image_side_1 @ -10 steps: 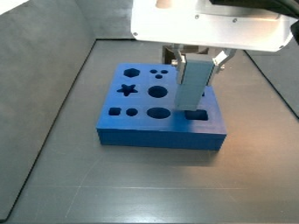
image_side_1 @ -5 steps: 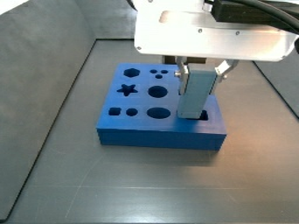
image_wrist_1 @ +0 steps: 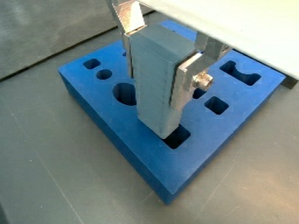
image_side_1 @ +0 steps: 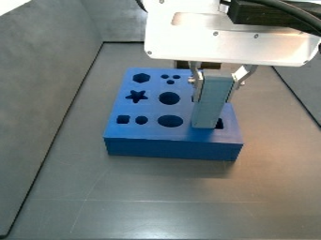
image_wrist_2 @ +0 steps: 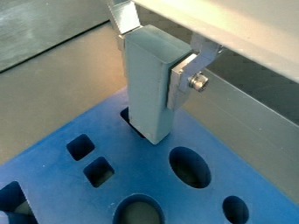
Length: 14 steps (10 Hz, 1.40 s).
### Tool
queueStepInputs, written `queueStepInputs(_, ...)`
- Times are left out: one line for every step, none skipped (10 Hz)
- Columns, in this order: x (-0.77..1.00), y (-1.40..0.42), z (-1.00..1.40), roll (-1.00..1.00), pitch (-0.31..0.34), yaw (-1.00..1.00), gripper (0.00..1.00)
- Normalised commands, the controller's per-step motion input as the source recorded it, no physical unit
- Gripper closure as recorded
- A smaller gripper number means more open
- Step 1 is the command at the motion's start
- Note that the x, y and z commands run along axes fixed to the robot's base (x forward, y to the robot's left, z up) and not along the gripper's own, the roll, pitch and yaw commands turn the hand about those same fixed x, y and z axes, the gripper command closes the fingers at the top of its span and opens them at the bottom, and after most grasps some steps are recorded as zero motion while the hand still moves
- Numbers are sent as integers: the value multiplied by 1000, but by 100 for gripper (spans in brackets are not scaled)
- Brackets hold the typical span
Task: Pick up the rectangle object. Move up. Place the rectangle object on the fixture. Regrasp the rectangle object. Move to above the board. Insert the rectangle object.
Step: Insert the rectangle object.
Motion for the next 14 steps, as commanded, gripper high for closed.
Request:
queueStepInputs(211,91,-334,-126,0,0,100)
queueStepInputs(283,120,-317,-111,9,0,100)
queueStepInputs(349,109,-314,-86,40,0,100)
queueStepInputs(363,0,-369,-46,17,0,100)
queueStepInputs(289,-63,-451,-57,0,0,100)
queueStepInputs(209,-103,-437,-60,0,0,100)
queueStepInputs(20,-149,-434,-71,-6,0,100)
queueStepInputs(-40,-91,-349,-20,-86,0,100)
queueStepInputs(-86,-14,-294,-31,-97,0,100)
queueStepInputs(-23,-49,-269,-29,-49,0,100)
queueStepInputs(0,-57,-274,-66,-37,0,100)
queueStepInputs(0,-29,-329,-140,-23,0,100)
queueStepInputs(-11,-31,-409,-183,-54,0,100)
queueStepInputs(0,-49,-451,-271,-40,0,100)
